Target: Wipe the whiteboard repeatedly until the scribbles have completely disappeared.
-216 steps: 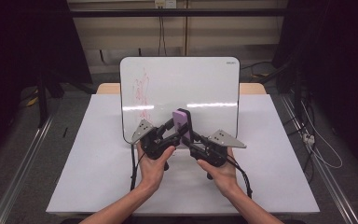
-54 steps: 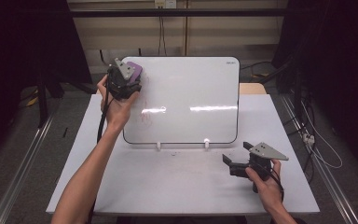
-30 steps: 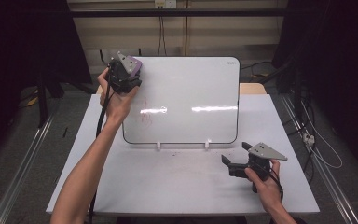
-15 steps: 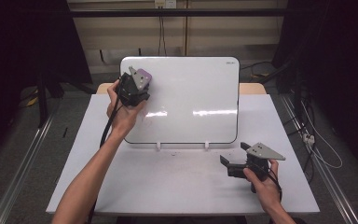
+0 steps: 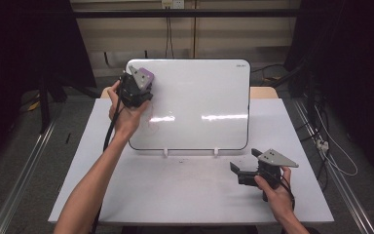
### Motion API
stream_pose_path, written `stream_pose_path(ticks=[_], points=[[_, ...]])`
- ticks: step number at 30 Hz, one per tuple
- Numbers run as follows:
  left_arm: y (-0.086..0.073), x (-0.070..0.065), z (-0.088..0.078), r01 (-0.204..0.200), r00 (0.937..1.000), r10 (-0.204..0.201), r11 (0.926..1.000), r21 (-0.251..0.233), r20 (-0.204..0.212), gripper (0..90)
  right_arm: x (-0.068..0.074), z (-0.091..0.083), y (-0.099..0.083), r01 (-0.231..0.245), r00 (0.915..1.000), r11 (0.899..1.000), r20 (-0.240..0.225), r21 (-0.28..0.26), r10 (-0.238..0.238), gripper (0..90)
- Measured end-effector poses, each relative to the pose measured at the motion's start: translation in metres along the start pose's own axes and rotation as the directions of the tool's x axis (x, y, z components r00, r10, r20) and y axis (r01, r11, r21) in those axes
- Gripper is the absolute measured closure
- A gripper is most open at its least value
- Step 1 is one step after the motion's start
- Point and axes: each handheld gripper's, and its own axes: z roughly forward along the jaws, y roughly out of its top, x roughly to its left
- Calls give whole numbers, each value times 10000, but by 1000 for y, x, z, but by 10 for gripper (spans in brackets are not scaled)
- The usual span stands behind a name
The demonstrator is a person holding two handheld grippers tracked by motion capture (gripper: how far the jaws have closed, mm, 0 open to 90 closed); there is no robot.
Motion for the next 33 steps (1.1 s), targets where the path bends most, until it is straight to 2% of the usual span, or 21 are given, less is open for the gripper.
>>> stream_pose_path(ticks=[1, 3, 5, 7, 8, 9, 10, 12, 17, 20, 22, 24, 28, 33], points=[[-5, -8, -2, -249, 9997, 249, 9997, -23, 79, 414, 0, 0, 0, 8, 10000, 10000, 4, -4, -8, 46], [-13, -20, -8, -177, 9991, 180, 9998, -57, 395, 414, 0, 0, 0, -5, 10000, 10000, -5, 38, 5, 46], [-20, -31, -13, -319, 9969, 325, 9994, -91, 721, 414, 0, 1, 0, -23, 10000, 10000, 2, 52, 23, 46], [-29, -38, -17, -558, 9956, 566, 9984, -123, 751, 414, 2, 1, 0, 17, 10000, 10000, -12, 54, -17, 46], [-32, -38, -18, -341, 9967, 360, 9991, -270, 732, 414, 2, 1, 0, 31, 10000, 10000, -38, 35, -31, 46], [-33, -36, -18, -296, 9964, 316, 9992, -262, 790, 414, 2, 1, 0, 39, 10000, 10000, -42, 34, -39, 46], [-33, -33, -17, -37, 9963, 58, 9997, -246, 854, 414, 2, 1, -1, 63, 10000, 10000, -38, 61, -62, 46], [-33, -26, -16, 31, 9976, -16, 9998, -214, 695, 414, 0, 1, -1, 15, 10000, 10000, -26, 56, -14, 46], [-28, 4, -13, 427, 9991, -427, 9990, -111, 5, 414, 0, 0, -1, -40, 10000, 10000, 12, 40, 40, 46], [-24, 22, -12, 644, 9972, -645, 9979, -55, -377, 414, 0, 0, -1, -14, 10000, 10000, -24, 46, 14, 46], [-22, 29, -11, 628, 9959, -630, 9980, -56, -643, 415, 0, 1, -1, -42, 10000, 10000, -16, 54, 42, 46], [-22, 34, -11, 761, 9952, -763, 9971, -48, -620, 415, 0, 2, -1, -39, 10000, 10000, -21, 55, 40, 46], [-27, 24, -13, 360, 9972, -362, 9993, -34, -650, 414, 0, 2, -1, 2, 10000, 10000, -32, 89, -2, 46], [-39, 5, -16, 106, 9988, -108, 9999, -44, -486, 414, 1, 2, -1, 3, 10000, 10000, -22, 91, -3, 46]])
